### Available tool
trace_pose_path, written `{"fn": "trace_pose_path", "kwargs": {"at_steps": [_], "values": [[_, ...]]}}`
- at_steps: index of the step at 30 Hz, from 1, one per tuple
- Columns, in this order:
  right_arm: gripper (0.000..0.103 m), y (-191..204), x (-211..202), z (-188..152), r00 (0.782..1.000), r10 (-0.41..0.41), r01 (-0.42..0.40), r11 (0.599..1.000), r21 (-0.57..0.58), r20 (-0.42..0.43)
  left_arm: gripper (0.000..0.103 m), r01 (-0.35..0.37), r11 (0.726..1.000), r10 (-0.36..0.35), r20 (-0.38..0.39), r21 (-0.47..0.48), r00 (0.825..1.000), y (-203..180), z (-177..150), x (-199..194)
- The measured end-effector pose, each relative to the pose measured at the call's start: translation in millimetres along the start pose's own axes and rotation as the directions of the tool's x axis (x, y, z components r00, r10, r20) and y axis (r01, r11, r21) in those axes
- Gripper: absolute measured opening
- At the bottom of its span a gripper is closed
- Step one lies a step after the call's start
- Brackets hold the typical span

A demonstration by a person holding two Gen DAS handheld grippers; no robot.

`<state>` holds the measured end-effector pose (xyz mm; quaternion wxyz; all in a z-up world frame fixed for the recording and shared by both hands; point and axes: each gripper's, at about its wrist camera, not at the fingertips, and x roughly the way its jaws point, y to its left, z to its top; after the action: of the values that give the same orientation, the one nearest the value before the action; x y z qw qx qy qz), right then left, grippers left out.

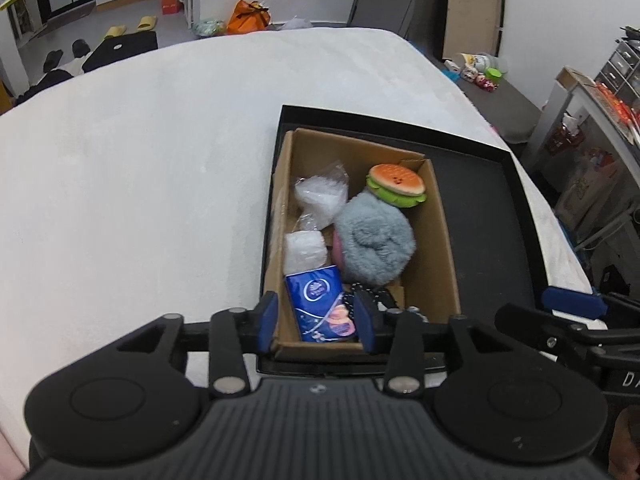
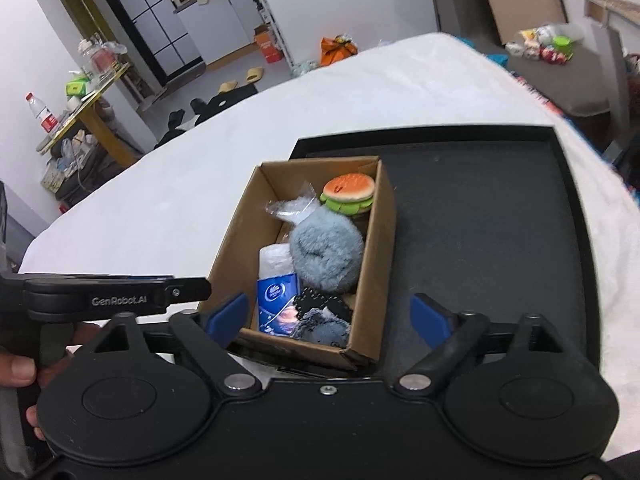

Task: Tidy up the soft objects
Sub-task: 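Open the right tool and withdraw it from the box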

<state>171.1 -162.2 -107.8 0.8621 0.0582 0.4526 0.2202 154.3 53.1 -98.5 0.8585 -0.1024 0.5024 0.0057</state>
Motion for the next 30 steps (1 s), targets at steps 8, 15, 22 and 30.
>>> {"fn": "trace_pose_path", "kwargs": {"at_steps": [8, 15, 22, 30], "values": [[0.103, -6, -24, 1, 0.999, -0.040, 0.039, 0.998, 0.040, 0.028, 0.061, -0.021, 1.000, 0.020, 0.042, 0.024, 0.999, -16, 1, -29], [0.103, -13, -42, -5, 0.994, -0.097, 0.091, 0.990, 0.103, 0.058, 0.075, -0.043, 0.999, 0.040, 0.089, 0.030, 0.995, -22, -4, -54], [0.103, -20, -55, -14, 0.988, -0.142, 0.133, 0.983, 0.127, 0.065, 0.092, -0.054, 0.998, 0.053, 0.126, 0.010, 0.991, -24, -12, -73], [0.103, -15, -77, -21, 0.978, -0.195, 0.188, 0.977, 0.096, 0.070, 0.103, -0.065, 0.998, 0.060, 0.170, 0.021, 0.984, -35, -21, -99]]}}
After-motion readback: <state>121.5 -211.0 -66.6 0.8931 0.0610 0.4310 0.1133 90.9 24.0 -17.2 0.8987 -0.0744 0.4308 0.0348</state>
